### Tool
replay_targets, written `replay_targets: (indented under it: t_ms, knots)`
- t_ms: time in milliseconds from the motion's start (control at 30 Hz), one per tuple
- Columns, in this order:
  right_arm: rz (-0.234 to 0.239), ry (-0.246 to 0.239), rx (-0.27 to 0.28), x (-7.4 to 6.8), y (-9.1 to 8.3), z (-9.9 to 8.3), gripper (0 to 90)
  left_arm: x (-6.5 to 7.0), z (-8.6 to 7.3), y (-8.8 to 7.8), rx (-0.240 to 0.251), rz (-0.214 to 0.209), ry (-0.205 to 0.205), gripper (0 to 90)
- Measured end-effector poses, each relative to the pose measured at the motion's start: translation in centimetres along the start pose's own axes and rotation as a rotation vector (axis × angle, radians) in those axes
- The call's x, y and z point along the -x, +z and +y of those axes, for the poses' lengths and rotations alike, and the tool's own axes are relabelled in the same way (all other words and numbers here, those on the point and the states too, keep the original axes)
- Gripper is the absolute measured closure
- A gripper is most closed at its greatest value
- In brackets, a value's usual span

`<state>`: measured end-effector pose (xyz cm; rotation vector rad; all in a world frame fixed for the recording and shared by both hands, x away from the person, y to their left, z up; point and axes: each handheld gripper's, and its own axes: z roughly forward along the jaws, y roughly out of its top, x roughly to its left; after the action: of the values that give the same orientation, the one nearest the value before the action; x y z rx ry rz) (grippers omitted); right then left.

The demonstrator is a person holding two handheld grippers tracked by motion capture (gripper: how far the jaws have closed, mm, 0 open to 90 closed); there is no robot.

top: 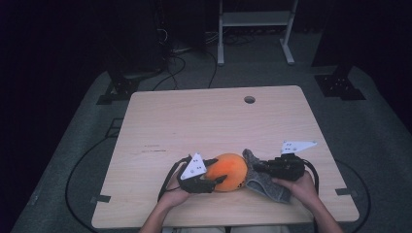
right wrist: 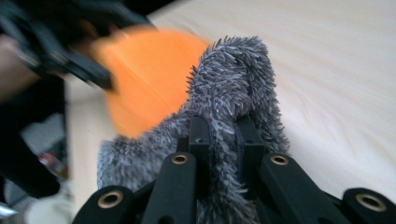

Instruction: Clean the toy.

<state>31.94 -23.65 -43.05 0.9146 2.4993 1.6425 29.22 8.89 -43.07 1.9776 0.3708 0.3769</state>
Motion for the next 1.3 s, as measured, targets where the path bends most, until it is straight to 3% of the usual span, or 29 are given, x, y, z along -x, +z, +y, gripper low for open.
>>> replay_targets:
  t_ms: [133, 200, 300, 333, 367, 433, 467, 500, 533, 567, 600, 633, 667, 700, 800, 833, 867, 900, 967, 1067, 1100, 1133, 1167, 1300]
  knots:
    - [0.023, -0.047, 0.045, -1.1, 0.3, 1.3, 80.0, 0.2, 0.0, 0.2, -0.004, -0.010, 0.008, 39.2]
    - [0.013, -0.073, -0.008, -1.5, 1.5, 1.5, 80.0, -0.1, 0.1, -0.1, -0.010, -0.031, -0.009, 35.9]
    - [0.008, -0.092, -0.032, -1.9, 1.6, 1.2, 80.1, -0.9, 0.8, -0.4, -0.016, -0.055, -0.123, 18.2]
    - [0.008, -0.092, -0.032, -1.9, 1.6, 1.2, 80.1, -0.9, 0.8, -0.4, -0.016, -0.055, -0.123, 13.6]
    - [0.000, -0.112, -0.047, -2.2, 1.4, 1.0, 80.0, -1.4, 0.8, -0.2, -0.063, -0.062, -0.195, 10.9]
    - [0.004, -0.102, -0.045, -2.1, 1.2, 0.8, 80.0, -1.5, 0.3, 0.8, -0.149, -0.088, -0.249, 11.1]
    - [0.007, -0.096, -0.046, -2.0, 1.2, 0.7, 80.0, -1.5, 0.3, 0.8, -0.149, -0.088, -0.249, 13.2]
    - [0.002, -0.095, -0.048, -2.0, 1.2, 0.7, 80.0, -1.1, 0.1, 0.8, -0.123, -0.064, -0.209, 22.4]
    - [-0.007, -0.096, -0.045, -2.0, 1.1, 0.8, 80.0, -1.1, 0.1, 0.8, -0.123, -0.064, -0.209, 32.2]
    - [-0.010, -0.092, -0.034, -2.0, 0.9, 0.8, 80.0, -0.6, 0.5, 0.4, -0.081, 0.009, -0.116, 39.1]
    - [-0.010, -0.092, -0.034, -2.0, 0.9, 0.8, 80.0, -0.6, 0.5, 0.4, -0.081, 0.009, -0.116, 41.7]
    - [-0.023, -0.103, -0.004, -2.2, 0.5, 1.1, 80.1, -0.3, 1.0, 0.4, -0.042, 0.069, -0.020, 42.1]
    - [-0.023, -0.103, -0.004, -2.2, 0.5, 1.1, 80.1, -0.3, 1.0, 0.4, -0.042, 0.069, -0.020, 41.6]
    - [-0.008, -0.103, 0.039, -2.4, 0.4, 1.6, 80.1, -0.5, 1.1, 0.8, -0.043, 0.075, 0.029, 39.8]
    - [-0.011, -0.121, 0.035, -2.7, 1.2, 2.1, 80.1, -0.8, 0.7, 1.2, -0.051, 0.041, 0.007, 24.9]
    - [-0.013, -0.135, 0.014, -3.0, 2.3, 2.0, 80.1, -1.5, 0.5, 0.9, -0.035, 0.001, -0.110, 18.1]
    - [-0.013, -0.135, 0.014, -3.0, 2.3, 2.0, 80.1, -1.5, 0.5, 0.9, -0.035, 0.001, -0.110, 16.3]
    - [-0.002, -0.141, 0.013, -3.3, 2.8, 1.9, 80.1, -2.2, 0.1, 0.3, -0.007, -0.004, -0.191, 17.9]
    - [-0.021, -0.156, 0.014, -3.5, 2.8, 2.0, 80.1, -2.5, -0.4, 0.1, -0.013, 0.007, -0.217, 25.8]
    - [-0.051, -0.148, 0.001, -3.1, 2.8, 1.5, 80.1, -2.6, -0.7, 0.0, -0.015, 0.006, -0.230, 26.3]
    - [-0.079, -0.116, -0.019, -2.1, 2.6, 0.8, 80.1, -2.6, -1.0, -0.1, -0.019, 0.002, -0.222, 26.2]
    - [-0.079, -0.116, -0.019, -2.1, 2.6, 0.8, 80.1, -2.6, -1.0, -0.1, -0.019, 0.002, -0.222, 26.1]
    - [-0.102, -0.071, -0.034, -1.3, 2.2, 0.2, 80.0, -2.6, -1.1, -0.1, -0.022, 0.000, -0.211, 26.2]
    - [-0.126, -0.068, -0.048, -1.2, 1.7, -0.2, 80.1, -2.3, -1.0, 0.0, -0.033, 0.004, -0.185, 26.7]
